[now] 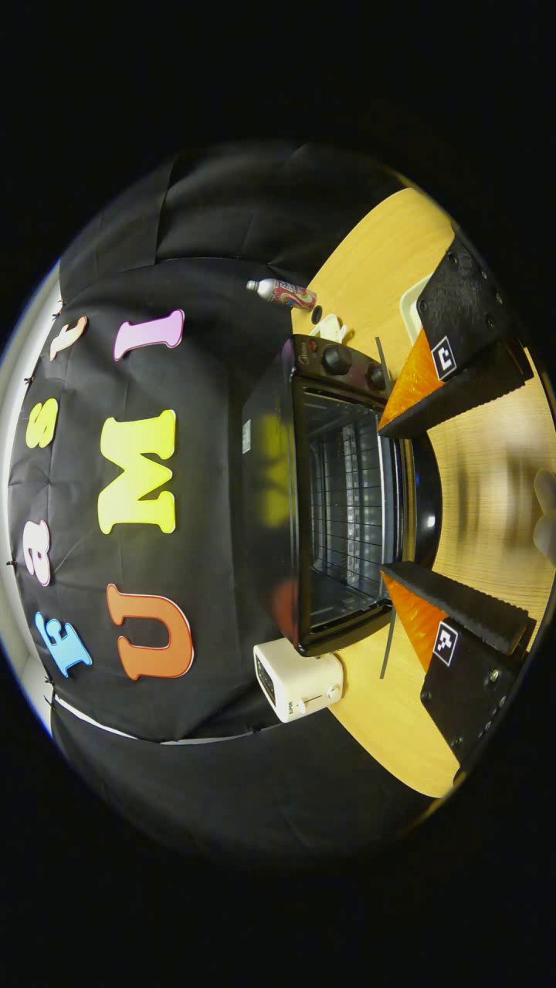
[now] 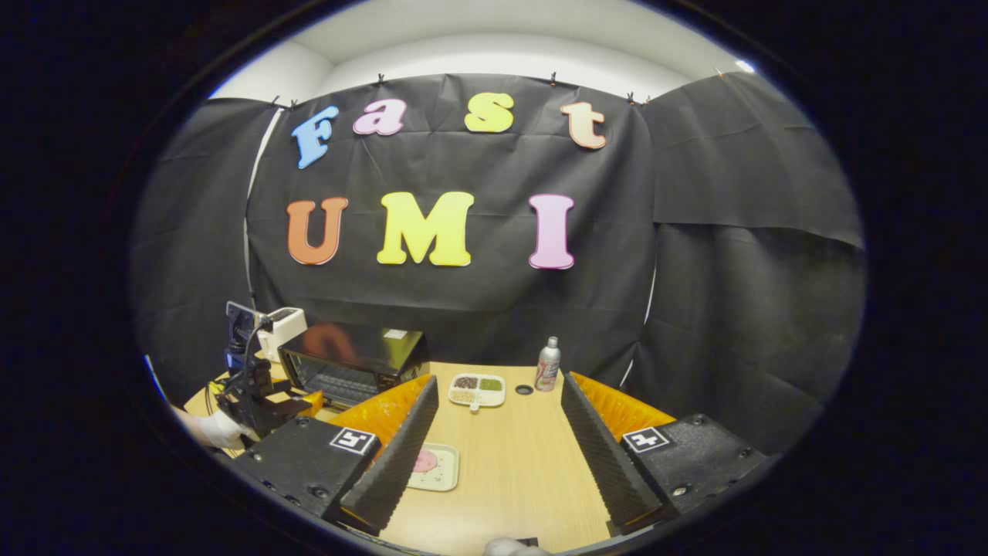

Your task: Open the electric oven with the left hand, put the food in, and close the electric oven.

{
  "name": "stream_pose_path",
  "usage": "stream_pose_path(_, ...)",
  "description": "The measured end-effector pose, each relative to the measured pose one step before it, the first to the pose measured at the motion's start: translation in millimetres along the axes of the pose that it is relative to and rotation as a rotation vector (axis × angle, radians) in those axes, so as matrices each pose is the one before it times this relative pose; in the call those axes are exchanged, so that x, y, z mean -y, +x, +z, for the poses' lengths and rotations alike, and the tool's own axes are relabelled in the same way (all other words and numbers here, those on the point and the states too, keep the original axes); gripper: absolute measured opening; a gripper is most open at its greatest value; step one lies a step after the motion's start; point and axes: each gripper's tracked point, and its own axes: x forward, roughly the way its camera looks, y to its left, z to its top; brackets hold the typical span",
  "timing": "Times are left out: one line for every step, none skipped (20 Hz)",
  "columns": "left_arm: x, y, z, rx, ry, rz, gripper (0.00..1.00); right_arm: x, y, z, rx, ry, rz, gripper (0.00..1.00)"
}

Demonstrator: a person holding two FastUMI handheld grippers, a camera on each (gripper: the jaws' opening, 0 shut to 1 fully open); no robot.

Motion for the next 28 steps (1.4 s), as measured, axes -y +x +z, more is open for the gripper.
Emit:
stream_pose_path(0.29, -3.14, -8.07, -0.01213, -0.0028, -0.0001, 0.97, -0.36, -1.06, -1.07, -0.00011, 0.00103, 0.00119, 0.97)
stream_pose_path(0.46, -2.38, -6.54, -0.01027, -0.00301, 0.00027, 0.97, -0.96, -1.08, -1.32, -0.00071, -0.0002, 0.00079, 0.97)
stream_pose_path(-0.4, -2.23, -6.14, -0.01238, -0.00001, -0.00023, 0.97, -1.08, -1.71, -0.38, -0.00282, -0.00223, 0.00002, 0.97)
stream_pose_path(0.82, -1.82, -5.83, -0.00926, 0.00109, -0.00023, 0.97, -0.77, -0.58, -2.97, -0.00253, -0.00258, 0.00189, 0.96)
stream_pose_path(0.19, -1.67, -4.78, -0.00942, -0.00007, -0.00053, 0.97, -1.62, -1.5, -0.58, -0.00316, -0.00227, 0.00006, 0.96)
stream_pose_path(0.68, -1.34, -4.47, -0.00669, 0.00012, -0.00035, 0.97, -0.81, -0.43, -1.59, -0.00183, -0.00161, 0.0009, 0.96)
stream_pose_path(0.17, -1.42, -5.16, -0.00872, -0.00259, 0.00009, 0.97, -1.28, -0.31, -0.94, -0.00481, -0.00078, 0.00019, 0.96)
stream_pose_path(-0.26, -1.01, -5.3, -0.00724, 0.00129, -0.00025, 0.97, -0.47, -0.05, -2.39, -0.00496, -0.00056, 0.00189, 0.97)
stream_pose_path(0.52, -0.09, -5.77, -0.01195, -0.00066, -0.00034, 0.97, -1.18, -0.82, -0.83, -0.00326, -0.00052, 0.00002, 0.97)
stream_pose_path(0.52, -0.5, -5.78, -0.00822, -0.00513, -0.00015, 0.97, -0.37, 0.64, -2.24, -0.00497, -0.00197, 0.00013, 0.97)
stream_pose_path(0.65, 0.38, -5.58, -0.0095, -0.00035, -0.00067, 0.97, -0.82, -0.37, -0.72, -0.00304, -0.00072, -0.00178, 0.96)
stream_pose_path(0.13, -0.68, -5.98, -0.01065, 0.00096, -0.00006, 0.97, -0.86, -0.06, -1.6, -0.0029, -0.00104, -0.00092, 1.0)
stream_pose_path(0.92, 0.41, -4.53, -0.00866, 0.00267, -0.00002, 0.97, 0.12, -0.64, -0.56, -0.00197, -0.00199, -0.00186, 0.97)
stream_pose_path(0.65, 0.4, -4.26, -0.00918, 0.00001, -0.00033, 0.97, 0.75, -0.2, -2.08, -0.00471, -0.00421, -0.00331, 0.97)
stream_pose_path(0.5, 0.68, -5.07, -0.01079, -0.00094, -0.00026, 0.97, 0.31, -0.17, -1.19, -0.00502, -0.00272, -0.00165, 0.97)
stream_pose_path(0.92, 0.49, -4.7, -0.00893, -0.00718, -0.0007, 0.97, 0.66, -0.47, -1.66, -0.00284, 0.00007, -0.00445, 1.0)
stream_pose_path(0.53, 0.88, -5.5, -0.01586, -0.00882, 0.00013, 0.96, 0.26, -0.08, -0.7, -0.0039, 0.0011, -0.00172, 0.96)
stream_pose_path(0.45, 1.28, -3.92, -0.01228, -0.00269, 0.00005, 0.96, -1.15, 0.22, -1.59, -0.00255, 0.00206, 0.0033, 0.96)
stream_pose_path(0.05, 1.27, -5.93, -0.01518, -0.00132, -0.00017, 0.96, -1.63, -1.96, 0.96, 0.0044, 0.00523, 0.004, 0.97)
stream_pose_path(0.17, 1.64, -5.19, -0.01881, -0.00226, -0.00057, 0.96, 1.52, 0.37, 0.09, 0.00022, -0.00135, -0.00451, 0.97)
stream_pose_path(-0.3, 1.89, -5.17, -0.01473, -0.00575, -0.0008, 0.96, 0.24, -0.07, -0.27, -0.00145, -0.0055, -0.00244, 0.96)
stream_pose_path(-0.35, 2.58, -4.14, -0.0154, -0.00642, -0.00036, 0.96, 0.11, -0.26, 0.0, 0.00091, -0.00213, -0.00318, 0.97)
stream_pose_path(-0.38, 3.47, -5.7, -0.01722, -0.01427, -0.00186, 0.96, 0.06, 0.03, 0.38, -0.00084, 0.00002, 0.00008, 0.97)
stream_pose_path(0.24, 2.2, -4.77, -0.0181, -0.00539, 0.00141, 0.95, -0.08, 0.98, -1.34, -0.00373, -0.00047, -0.00173, 0.97)
stream_pose_path(0.59, 0.6, -2.23, -0.00637, 0.00235, 0.00055, 0.95, -0.88, 0.48, -0.97, -0.00328, -0.00114, 0.0007, 1.0)
stream_pose_path(0.22, 0.36, -1.42, -0.00207, 0.01162, 0.00072, 1.0, -0.02, 0.77, -2.48, -0.00595, -0.00073, -0.00297, 0.97)
stream_pose_path(-0.7, 0.4, -0.42, -0.00299, 0.01988, 0.00025, 0.95, 0.32, 0.9, -2.64, -0.00565, 0.00085, 0.00026, 0.97)
stream_pose_path(0.11, -0.33, -0.85, -0.00261, 0.01162, 0.00069, 0.95, -1.05, 0.74, -2.95, -0.00643, 0.00164, -0.00164, 1.0)
